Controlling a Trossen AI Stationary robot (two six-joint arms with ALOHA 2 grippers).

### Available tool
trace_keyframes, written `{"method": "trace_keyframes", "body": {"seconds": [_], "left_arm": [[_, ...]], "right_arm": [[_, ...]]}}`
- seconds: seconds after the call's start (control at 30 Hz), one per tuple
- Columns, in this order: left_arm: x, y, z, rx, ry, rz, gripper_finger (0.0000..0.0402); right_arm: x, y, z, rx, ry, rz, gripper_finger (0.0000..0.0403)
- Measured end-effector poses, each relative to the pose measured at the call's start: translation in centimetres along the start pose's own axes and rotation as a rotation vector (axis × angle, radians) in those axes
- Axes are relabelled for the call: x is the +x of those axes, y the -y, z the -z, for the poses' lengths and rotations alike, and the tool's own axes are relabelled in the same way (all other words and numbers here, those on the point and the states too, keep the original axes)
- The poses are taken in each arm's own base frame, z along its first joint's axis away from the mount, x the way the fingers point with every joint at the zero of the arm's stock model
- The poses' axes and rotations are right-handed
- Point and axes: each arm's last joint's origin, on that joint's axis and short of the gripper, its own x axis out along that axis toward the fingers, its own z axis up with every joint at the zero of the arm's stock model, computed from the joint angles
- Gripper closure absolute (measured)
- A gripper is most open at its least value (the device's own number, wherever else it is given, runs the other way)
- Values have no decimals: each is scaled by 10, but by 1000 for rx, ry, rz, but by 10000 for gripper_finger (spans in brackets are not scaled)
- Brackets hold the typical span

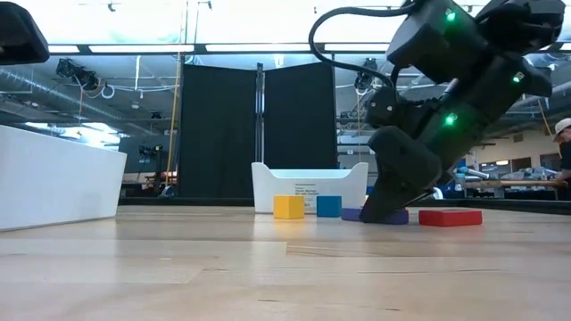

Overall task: Sort blocks by size
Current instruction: Put the rectangular violet block into the top white bin

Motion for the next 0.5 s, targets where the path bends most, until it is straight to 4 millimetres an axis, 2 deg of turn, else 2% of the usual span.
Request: {"method": "trace_keyframes", "body": {"seconds": [0.2, 0.4, 0.5], "left_arm": [[0, 0, 0, 0, 6, -4, 122], [0, 0, 0, -5, 11, -6, 122], [0, 0, 0, -2, 16, -8, 122]], "right_arm": [[4, 5, -5, -4, -49, -43, 280], [1, 1, -11, -82, -65, -84, 285], [-9, -8, -21, -159, -29, -127, 285]]}}
